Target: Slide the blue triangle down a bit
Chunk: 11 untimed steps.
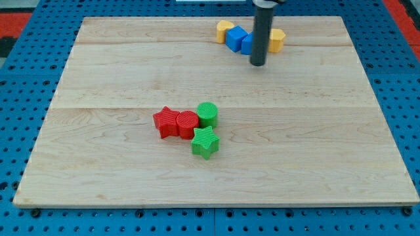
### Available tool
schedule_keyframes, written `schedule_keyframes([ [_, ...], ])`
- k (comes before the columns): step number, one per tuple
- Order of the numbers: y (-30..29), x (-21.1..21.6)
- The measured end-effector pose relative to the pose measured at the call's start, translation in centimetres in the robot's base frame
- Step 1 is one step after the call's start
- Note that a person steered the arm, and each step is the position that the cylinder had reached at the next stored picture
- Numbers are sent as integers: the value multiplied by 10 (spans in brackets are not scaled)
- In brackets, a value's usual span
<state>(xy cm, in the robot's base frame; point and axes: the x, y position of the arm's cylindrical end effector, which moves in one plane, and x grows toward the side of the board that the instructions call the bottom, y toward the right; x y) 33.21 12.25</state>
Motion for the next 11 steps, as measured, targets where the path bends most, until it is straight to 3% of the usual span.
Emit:
schedule_keyframes([
  [1,110,-52],
  [2,105,-122],
  [3,22,-140],
  [4,-30,-119],
  [8,-44,-42],
  [10,-31,-96],
  [11,-75,-97],
])
